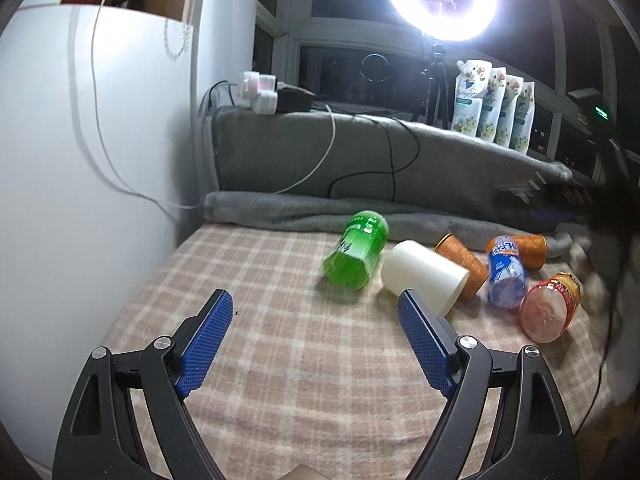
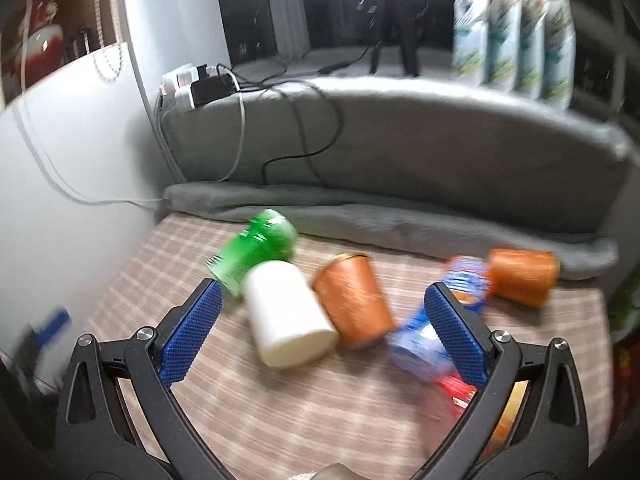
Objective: Flip cup upright
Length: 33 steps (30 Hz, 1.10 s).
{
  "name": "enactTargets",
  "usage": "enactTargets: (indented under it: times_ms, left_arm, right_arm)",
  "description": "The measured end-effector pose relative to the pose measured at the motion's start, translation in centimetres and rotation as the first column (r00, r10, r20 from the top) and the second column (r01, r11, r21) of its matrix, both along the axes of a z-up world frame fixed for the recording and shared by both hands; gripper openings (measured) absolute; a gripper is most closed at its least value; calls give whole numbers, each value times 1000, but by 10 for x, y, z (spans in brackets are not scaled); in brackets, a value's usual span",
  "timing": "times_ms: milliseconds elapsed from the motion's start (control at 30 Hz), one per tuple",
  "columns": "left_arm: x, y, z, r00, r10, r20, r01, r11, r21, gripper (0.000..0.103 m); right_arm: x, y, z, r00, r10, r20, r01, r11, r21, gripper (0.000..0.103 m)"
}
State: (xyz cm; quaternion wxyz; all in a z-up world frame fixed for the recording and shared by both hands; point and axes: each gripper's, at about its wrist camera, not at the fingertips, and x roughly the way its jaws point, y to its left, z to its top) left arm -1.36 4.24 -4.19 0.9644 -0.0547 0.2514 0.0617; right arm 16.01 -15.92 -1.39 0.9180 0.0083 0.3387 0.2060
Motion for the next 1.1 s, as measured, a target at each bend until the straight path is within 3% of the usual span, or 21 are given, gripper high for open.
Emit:
enactTargets:
  times_ms: [200,400,500,567,967,1100]
  left_arm:
    - [-7,12,-5,1000,11,-11,-12,1000,-16,85]
    - [-18,29,-10,999,34,-13,-35,998,-46,85]
    - [-21,37,-11,999,48,-13,-49,997,-61,85]
    - [-22,43,-12,998,58,-13,-59,995,-75,85]
    - [-26,68,-16,995,102,-11,-103,988,-118,85]
    - [-28,71,-15,994,113,-4,-113,986,-121,85]
  right_arm:
    - [63,42,-10,978,41,-205,-18,994,111,103]
    - [113,81,-44,908,41,-417,24,988,150,94]
    - [127,99,-56,900,2,-435,35,997,75,93]
    - [136,109,-66,889,-24,-457,43,999,32,87]
    - [164,153,-97,846,-65,-529,46,998,-49,82]
    - [167,170,-106,847,-87,-525,33,993,-112,80]
